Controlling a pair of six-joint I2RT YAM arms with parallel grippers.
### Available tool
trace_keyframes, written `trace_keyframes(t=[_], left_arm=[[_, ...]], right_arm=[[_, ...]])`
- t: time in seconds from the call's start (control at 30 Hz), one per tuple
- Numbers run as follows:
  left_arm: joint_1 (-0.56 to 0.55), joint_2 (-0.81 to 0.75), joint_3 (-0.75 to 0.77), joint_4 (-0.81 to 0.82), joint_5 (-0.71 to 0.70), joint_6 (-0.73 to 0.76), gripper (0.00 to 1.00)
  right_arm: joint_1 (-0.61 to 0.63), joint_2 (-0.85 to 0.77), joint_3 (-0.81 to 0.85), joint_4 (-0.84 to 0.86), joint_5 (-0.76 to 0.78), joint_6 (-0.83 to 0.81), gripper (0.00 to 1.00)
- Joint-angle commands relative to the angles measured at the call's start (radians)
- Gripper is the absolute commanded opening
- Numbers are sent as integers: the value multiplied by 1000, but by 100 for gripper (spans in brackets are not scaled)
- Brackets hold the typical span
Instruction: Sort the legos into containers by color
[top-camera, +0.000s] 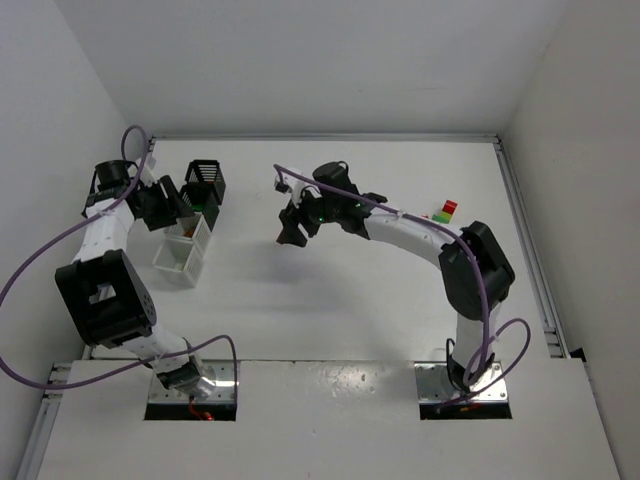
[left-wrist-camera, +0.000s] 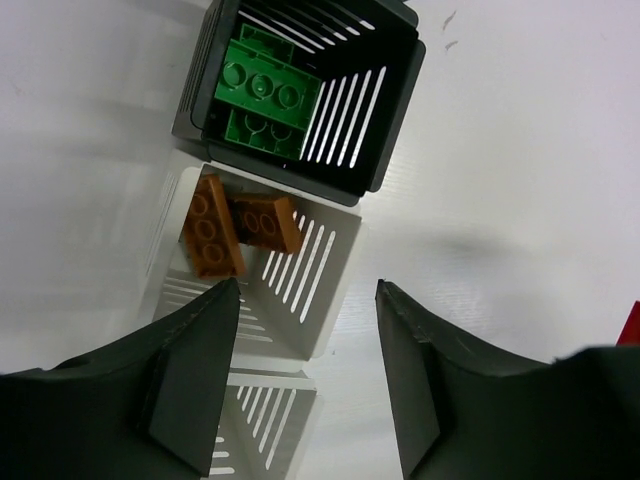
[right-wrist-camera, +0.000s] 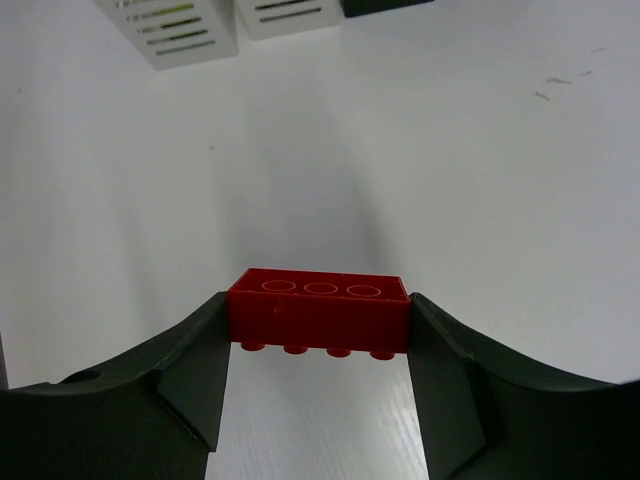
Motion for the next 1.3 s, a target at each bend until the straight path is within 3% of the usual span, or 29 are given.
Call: trace_keyframes(t=[0.0,0.23,0.43,0.53,0.6,0.7,1.0,1.13,1.27], left_arm=[[-7,-54,31,11,5,13,63],[-7,-137,80,11,86,22,64],[4,-189,89,11,76,22,72],[29,-198,89,-9,66,33,72],[52,-218,80,-27,66,33,72],[62,-230,68,-38,66,42,72],[72,-253,44,-61,57,51,72],[72,-211,44,-79,141,73,72],[82,-140,46,-35,326,5,73]], right_arm=[[-23,25,98,107,-19,109,0],[-43,229,348,288,2,381,0],[-21,523,660,424,-41,432,0],[-21,684,892,476,-30,503,0],[-12,744,962,531,-5,533,0],[-12,786,981,661,33,548,0],[35,898,1073,802,113,524,0],[45,889,1047,863,96,524,0],[54,841,996,921,18,524,0]])
